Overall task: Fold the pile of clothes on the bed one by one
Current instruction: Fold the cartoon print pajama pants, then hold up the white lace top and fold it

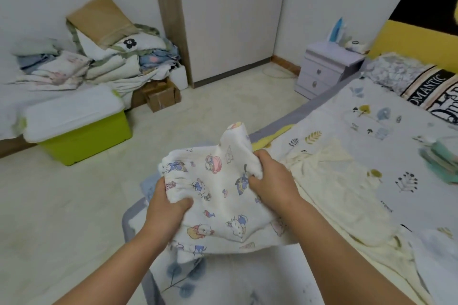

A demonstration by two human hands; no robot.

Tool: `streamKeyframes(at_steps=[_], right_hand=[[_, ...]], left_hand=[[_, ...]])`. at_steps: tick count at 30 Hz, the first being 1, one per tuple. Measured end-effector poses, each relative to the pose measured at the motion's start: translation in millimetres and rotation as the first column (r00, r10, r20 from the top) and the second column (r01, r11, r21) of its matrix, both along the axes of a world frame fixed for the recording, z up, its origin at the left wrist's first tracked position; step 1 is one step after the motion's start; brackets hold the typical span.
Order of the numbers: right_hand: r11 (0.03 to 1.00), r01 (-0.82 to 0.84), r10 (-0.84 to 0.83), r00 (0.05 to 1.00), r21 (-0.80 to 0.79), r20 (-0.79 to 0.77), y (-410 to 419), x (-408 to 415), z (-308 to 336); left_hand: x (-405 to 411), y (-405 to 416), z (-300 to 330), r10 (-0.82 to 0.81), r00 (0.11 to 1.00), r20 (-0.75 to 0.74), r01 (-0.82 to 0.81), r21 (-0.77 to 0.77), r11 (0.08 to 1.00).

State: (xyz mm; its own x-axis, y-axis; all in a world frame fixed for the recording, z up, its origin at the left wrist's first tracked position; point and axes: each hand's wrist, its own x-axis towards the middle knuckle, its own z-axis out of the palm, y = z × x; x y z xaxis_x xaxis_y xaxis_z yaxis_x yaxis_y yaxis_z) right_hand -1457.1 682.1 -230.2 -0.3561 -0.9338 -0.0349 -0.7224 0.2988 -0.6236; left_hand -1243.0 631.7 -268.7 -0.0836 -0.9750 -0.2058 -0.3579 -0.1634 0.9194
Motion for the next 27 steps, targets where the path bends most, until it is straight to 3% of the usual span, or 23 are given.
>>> streamKeyframes(at_steps=[12,15,17,18,20,22,23,25,27], right_hand=[[0.973,-0.171,0.183,0.981,0.152,-0.07,-161.6,11.9,-99.6],[0.98,-0.117,0.157,0.951,0.161,-0.266,-180.4,13.7,-125.7],[0.981,0.019,0.069,0.897,0.194,-0.436,-181.2,17.7,-144.5],[0.97,0.094,0.022,0.884,0.224,-0.467,-179.3,21.5,-152.9],[0.941,0.196,-0.058,0.897,0.275,-0.439,-174.4,33.5,-166.9],[0.934,0.223,-0.09,0.904,0.28,-0.418,-169.4,47.7,-179.3],[0.932,0.214,-0.078,0.906,0.291,-0.415,-166.0,54.7,-185.3],[0.921,0.171,-0.017,0.915,0.35,-0.402,-156.6,64.1,-198.6],[0.902,0.125,0.052,0.918,0.413,-0.392,-148.3,66.4,-210.8]], left_hand=[[-3.3,-72.2,-97.6,0.227,0.974,-0.018,-0.226,0.049,0.973],[-6.7,-74.3,-115.3,0.247,0.969,0.028,-0.248,0.149,0.957],[-5.7,-75.4,-120.8,0.221,0.957,0.19,-0.267,0.263,0.927],[-3.2,-76.9,-120.6,0.186,0.924,0.334,-0.287,0.285,0.915],[4.4,-81.3,-120.7,0.108,0.809,0.577,-0.191,0.085,0.978],[6.6,-88.3,-124.2,0.092,0.71,0.698,0.087,-0.218,0.972],[5.6,-93.0,-126.2,0.047,0.661,0.749,0.231,-0.264,0.936],[2.9,-103.9,-131.3,-0.166,0.491,0.855,0.464,-0.095,0.881],[4.1,-114.3,-144.3,-0.38,0.324,0.866,0.558,0.15,0.816]])
